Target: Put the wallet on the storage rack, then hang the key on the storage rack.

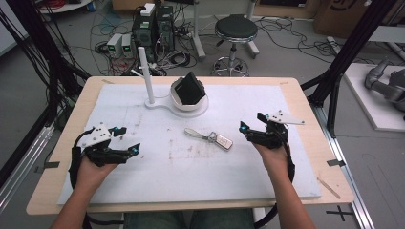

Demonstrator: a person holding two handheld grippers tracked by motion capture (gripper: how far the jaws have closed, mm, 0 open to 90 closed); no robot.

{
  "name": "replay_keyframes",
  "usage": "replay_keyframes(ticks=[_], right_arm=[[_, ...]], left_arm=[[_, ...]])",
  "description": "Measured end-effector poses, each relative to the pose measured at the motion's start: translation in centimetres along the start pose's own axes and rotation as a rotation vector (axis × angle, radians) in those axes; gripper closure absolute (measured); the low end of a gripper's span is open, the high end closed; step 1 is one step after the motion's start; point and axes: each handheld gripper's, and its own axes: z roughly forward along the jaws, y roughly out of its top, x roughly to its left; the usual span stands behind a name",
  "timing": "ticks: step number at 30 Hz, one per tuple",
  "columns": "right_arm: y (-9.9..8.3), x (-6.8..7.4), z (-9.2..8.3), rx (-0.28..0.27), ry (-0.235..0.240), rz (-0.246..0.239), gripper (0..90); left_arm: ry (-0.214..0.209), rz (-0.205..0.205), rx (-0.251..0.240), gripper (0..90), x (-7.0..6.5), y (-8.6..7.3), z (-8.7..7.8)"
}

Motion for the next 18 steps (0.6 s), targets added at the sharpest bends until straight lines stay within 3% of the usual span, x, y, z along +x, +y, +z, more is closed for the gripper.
replay_keyframes(ticks=[12, 18], right_arm=[[-0.13, -0.12, 0.00, 0.004, 0.019, -0.009, 20.3], [0.09, 0.53, 0.52, 0.009, 0.047, -0.043, 20.3]], left_arm=[[0.008, 0.009, 0.001, 19.1, -0.27, 0.22, 0.05], [0.006, 0.002, -0.002, 19.1, 0.05, 0.06, -0.08]])
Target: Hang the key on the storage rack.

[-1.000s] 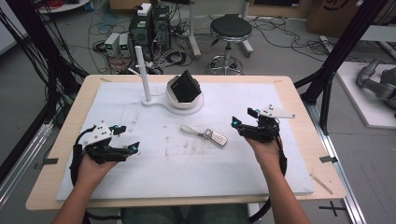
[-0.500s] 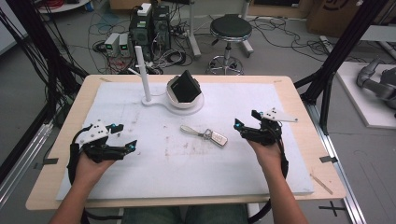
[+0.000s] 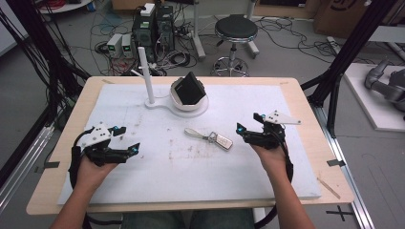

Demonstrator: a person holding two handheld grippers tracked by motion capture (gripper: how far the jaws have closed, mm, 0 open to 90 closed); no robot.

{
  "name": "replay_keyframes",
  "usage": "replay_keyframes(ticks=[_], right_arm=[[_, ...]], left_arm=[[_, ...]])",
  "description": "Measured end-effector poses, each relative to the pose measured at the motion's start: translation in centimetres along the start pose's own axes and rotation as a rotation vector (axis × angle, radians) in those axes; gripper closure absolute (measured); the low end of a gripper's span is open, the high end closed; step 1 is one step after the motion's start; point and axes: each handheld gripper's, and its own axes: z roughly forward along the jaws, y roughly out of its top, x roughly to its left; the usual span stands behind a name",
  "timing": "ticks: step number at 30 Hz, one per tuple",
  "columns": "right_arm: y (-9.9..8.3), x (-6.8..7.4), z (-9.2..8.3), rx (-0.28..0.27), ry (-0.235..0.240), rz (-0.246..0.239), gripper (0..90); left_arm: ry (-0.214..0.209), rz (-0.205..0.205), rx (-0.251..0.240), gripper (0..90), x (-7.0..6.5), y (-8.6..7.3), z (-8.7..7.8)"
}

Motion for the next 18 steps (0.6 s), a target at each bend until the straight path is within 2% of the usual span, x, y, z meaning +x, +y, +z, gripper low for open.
replay_keyframes(ticks=[3, 4, 5, 8, 9, 10, 11, 13, 14, 17, 18], right_arm=[[0.1, 0.1, 0.3, 0.000, 0.020, -0.005, 20.3], [0.3, 0.3, 0.7, 0.005, 0.049, -0.019, 20.3], [0.3, 0.3, 0.7, 0.005, 0.049, -0.019, 20.3], [0.9, 1.1, 2.3, 0.029, 0.088, -0.048, 20.3], [0.9, 1.1, 2.3, 0.029, 0.088, -0.048, 20.3], [1.1, 1.7, 3.3, 0.055, 0.110, -0.060, 20.3], [1.1, 1.7, 3.3, 0.055, 0.110, -0.060, 20.3], [1.3, 2.0, 4.4, 0.081, 0.136, -0.076, 20.3], [1.5, 2.5, 5.4, 0.108, 0.149, -0.092, 20.4], [1.5, 3.1, 6.9, 0.136, 0.162, -0.113, 20.4], [1.5, 3.1, 6.9, 0.136, 0.162, -0.113, 20.4]], left_arm=[[0.006, -0.005, -0.001, 19.1, 0.0, -0.1, -0.4], [0.009, -0.008, -0.005, 19.1, 0.0, -0.2, -0.6], [0.014, -0.005, -0.001, 19.1, 0.0, -0.2, -0.8], [0.028, -0.010, -0.008, 19.1, -0.1, -0.3, -1.4], [0.032, -0.011, -0.006, 19.1, -0.1, -0.3, -1.6], [0.031, -0.010, -0.006, 19.0, -0.1, -0.4, -1.6], [0.035, -0.015, -0.007, 19.0, -0.1, -0.4, -1.7], [0.036, -0.015, -0.005, 19.0, 0.0, -0.5, -1.7], [0.040, -0.016, -0.005, 19.0, 0.0, -0.5, -1.6], [0.035, -0.014, -0.003, 19.1, 0.0, -0.5, -1.5], [0.033, -0.013, -0.002, 19.1, 0.1, -0.5, -1.5]])
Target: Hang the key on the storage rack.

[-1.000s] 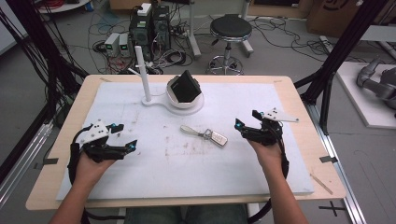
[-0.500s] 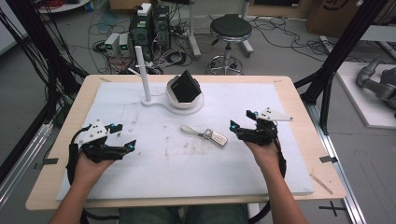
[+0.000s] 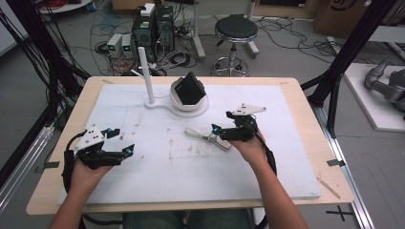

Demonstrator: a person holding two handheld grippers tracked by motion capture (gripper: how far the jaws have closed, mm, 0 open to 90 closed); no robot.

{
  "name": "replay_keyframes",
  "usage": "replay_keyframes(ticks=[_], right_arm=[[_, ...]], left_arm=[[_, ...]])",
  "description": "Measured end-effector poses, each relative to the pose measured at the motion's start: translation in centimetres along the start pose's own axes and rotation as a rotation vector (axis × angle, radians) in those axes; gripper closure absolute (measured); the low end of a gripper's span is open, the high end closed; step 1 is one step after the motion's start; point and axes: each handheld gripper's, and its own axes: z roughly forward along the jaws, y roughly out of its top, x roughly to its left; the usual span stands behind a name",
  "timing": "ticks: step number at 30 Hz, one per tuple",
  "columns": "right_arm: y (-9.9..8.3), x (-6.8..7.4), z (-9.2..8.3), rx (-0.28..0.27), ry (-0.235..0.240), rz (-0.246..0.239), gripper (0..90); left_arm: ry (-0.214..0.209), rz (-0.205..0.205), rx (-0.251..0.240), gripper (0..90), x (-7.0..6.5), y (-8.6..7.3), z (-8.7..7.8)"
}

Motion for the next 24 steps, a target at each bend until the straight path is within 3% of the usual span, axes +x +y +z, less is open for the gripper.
replay_keyframes(ticks=[10, 11, 16, 18, 20, 24], right_arm=[[-0.1, 1.0, 3.7, 0.112, 0.017, -0.039, 20.5], [-0.3, 1.1, 4.3, 0.142, 0.021, -0.048, 20.6], [-0.8, 1.5, 5.4, 0.203, 0.015, -0.068, 20.9], [-1.0, 1.6, 5.8, 0.233, 0.015, -0.068, 23.0], [-1.3, 1.8, 6.2, 0.274, 0.018, -0.091, 34.2], [-1.5, 2.0, 6.6, 0.311, 0.025, -0.114, 39.3]], left_arm=[[-0.003, 0.003, -0.001, 19.1, 0.0, 0.0, 0.0], [-0.005, 0.000, 0.000, 19.0, 0.0, -0.1, 0.1], [-0.006, 0.006, 0.008, 19.1, 0.0, -0.1, 0.2], [-0.006, 0.006, 0.008, 19.1, -0.1, -0.1, 0.2], [-0.005, 0.004, 0.007, 19.1, -0.1, -0.1, 0.1], [-0.003, 0.004, 0.005, 19.1, -0.1, -0.1, 0.0]])
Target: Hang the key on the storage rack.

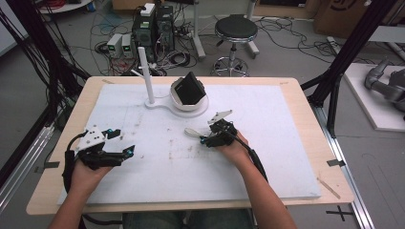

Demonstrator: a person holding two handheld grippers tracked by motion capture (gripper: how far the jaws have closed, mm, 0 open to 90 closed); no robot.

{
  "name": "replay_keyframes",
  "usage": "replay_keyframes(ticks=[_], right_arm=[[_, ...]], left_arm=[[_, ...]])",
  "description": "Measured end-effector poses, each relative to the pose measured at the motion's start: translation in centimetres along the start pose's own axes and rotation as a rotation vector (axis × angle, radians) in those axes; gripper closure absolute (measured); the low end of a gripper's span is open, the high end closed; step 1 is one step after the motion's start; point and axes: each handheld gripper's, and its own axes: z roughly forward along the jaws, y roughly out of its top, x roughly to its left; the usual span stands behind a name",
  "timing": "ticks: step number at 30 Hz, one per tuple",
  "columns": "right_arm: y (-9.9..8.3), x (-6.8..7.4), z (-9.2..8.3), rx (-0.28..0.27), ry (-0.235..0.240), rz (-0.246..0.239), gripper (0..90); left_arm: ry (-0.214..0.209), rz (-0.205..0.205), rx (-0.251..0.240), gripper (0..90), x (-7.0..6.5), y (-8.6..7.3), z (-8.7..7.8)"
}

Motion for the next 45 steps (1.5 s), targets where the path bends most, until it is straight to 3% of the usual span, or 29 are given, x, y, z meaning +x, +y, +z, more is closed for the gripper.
replay_keyframes(ticks=[2, 4, 6, 10, 11, 19, 26, 34, 41, 45], right_arm=[[-0.1, 0.1, 0.2, 0.023, -0.003, -0.018, 42.0], [-0.1, 0.2, 0.2, 0.025, -0.011, -0.050, 52.8], [-0.1, 0.2, 0.1, 0.027, -0.013, -0.069, 55.3], [0.0, 0.9, 0.2, 0.019, 0.009, -0.147, 81.2], [0.0, 1.3, 0.2, 0.031, 0.011, -0.157, 82.2], [0.2, 1.2, 0.1, 0.035, 0.013, -0.132, 83.2], [1.3, 1.3, -2.0, -0.084, 0.008, -0.099, 83.2], [5.1, 2.0, -4.9, -0.241, -0.010, -0.107, 83.2], [8.6, 2.5, -5.8, -0.283, -0.036, -0.145, 83.2], [10.8, 2.6, -6.3, -0.337, -0.053, -0.154, 83.2]], left_arm=[[0.001, 0.002, 0.001, 19.1, 0.0, 0.0, 0.0], [0.000, 0.001, 0.000, 19.0, 0.0, 0.0, 0.0], [0.000, -0.001, 0.002, 19.1, 0.0, 0.0, 0.0], [-0.004, 0.003, -0.002, 19.1, 0.0, 0.1, 0.0], [0.000, 0.002, -0.002, 19.1, -0.1, 0.1, 0.0], [-0.002, 0.002, -0.002, 19.0, -0.1, 0.1, 0.0], [0.000, 0.003, -0.002, 19.0, 0.0, 0.1, 0.0], [0.000, 0.004, -0.002, 19.1, -0.2, 0.1, 0.0], [-0.002, 0.003, -0.001, 19.0, -0.2, 0.1, 0.0], [-0.006, 0.004, -0.002, 19.0, -0.3, 0.2, 0.1]])
